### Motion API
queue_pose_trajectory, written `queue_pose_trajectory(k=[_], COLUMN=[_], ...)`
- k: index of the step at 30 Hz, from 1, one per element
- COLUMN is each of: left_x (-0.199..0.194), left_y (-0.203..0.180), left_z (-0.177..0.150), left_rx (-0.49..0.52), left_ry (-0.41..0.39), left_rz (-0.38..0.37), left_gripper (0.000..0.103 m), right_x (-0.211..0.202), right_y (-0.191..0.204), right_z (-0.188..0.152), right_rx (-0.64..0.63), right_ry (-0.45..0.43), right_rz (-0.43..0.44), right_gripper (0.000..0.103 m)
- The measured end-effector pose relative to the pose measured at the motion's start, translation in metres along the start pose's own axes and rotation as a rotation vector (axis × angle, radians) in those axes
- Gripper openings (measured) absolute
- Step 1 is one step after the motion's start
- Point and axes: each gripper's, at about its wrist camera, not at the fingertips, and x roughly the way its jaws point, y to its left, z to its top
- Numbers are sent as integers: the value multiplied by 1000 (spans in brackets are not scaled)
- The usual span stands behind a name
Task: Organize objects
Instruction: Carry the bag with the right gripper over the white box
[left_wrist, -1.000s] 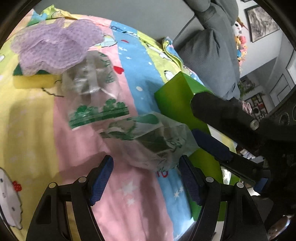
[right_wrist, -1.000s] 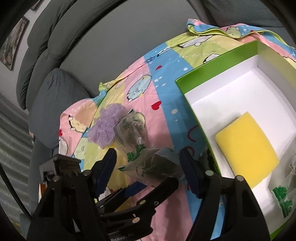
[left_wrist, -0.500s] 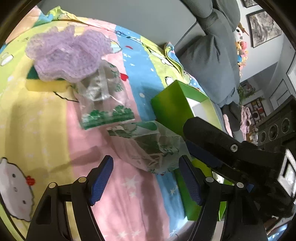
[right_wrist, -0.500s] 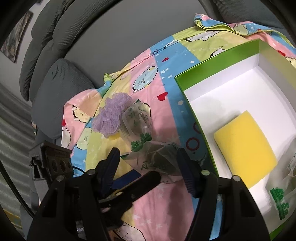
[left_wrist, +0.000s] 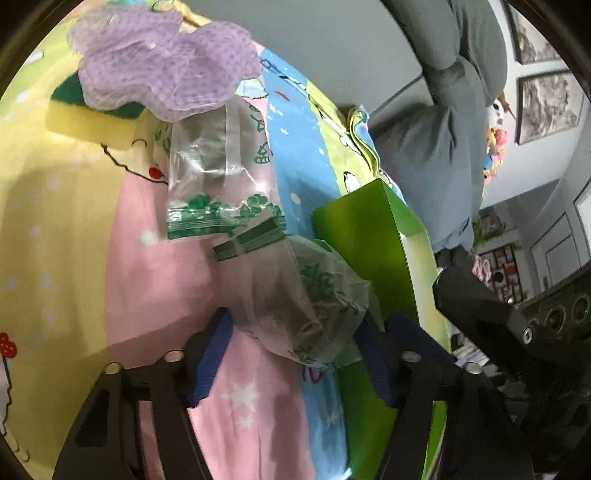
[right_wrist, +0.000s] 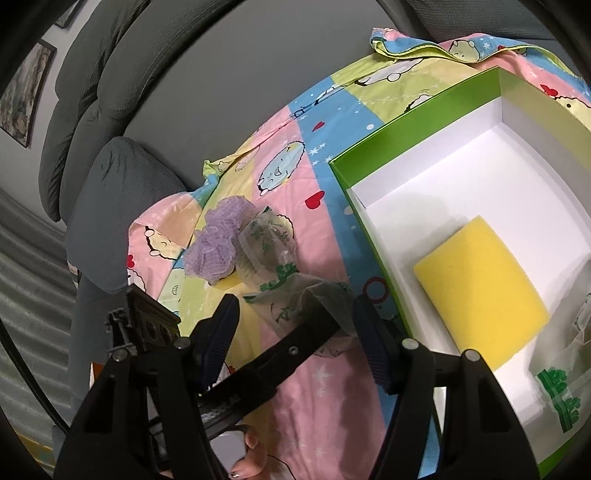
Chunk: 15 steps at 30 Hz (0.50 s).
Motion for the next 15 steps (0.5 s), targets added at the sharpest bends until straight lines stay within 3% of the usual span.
queue_pose_trajectory(k=[5,15], left_x=[-3,-34], left_y=[-9,-44], left_z=[-3,-2], left_rx=[38,162], left_ry=[-10,-86], left_rz=[-6,-11], left_gripper=[55,55], right_x=[-5,-30], right_y=[-3,-14], right_z=[0,4], right_rx=[12,54], right_ry=[-13,-104], right_rz=[1,36], right_gripper=[63,63])
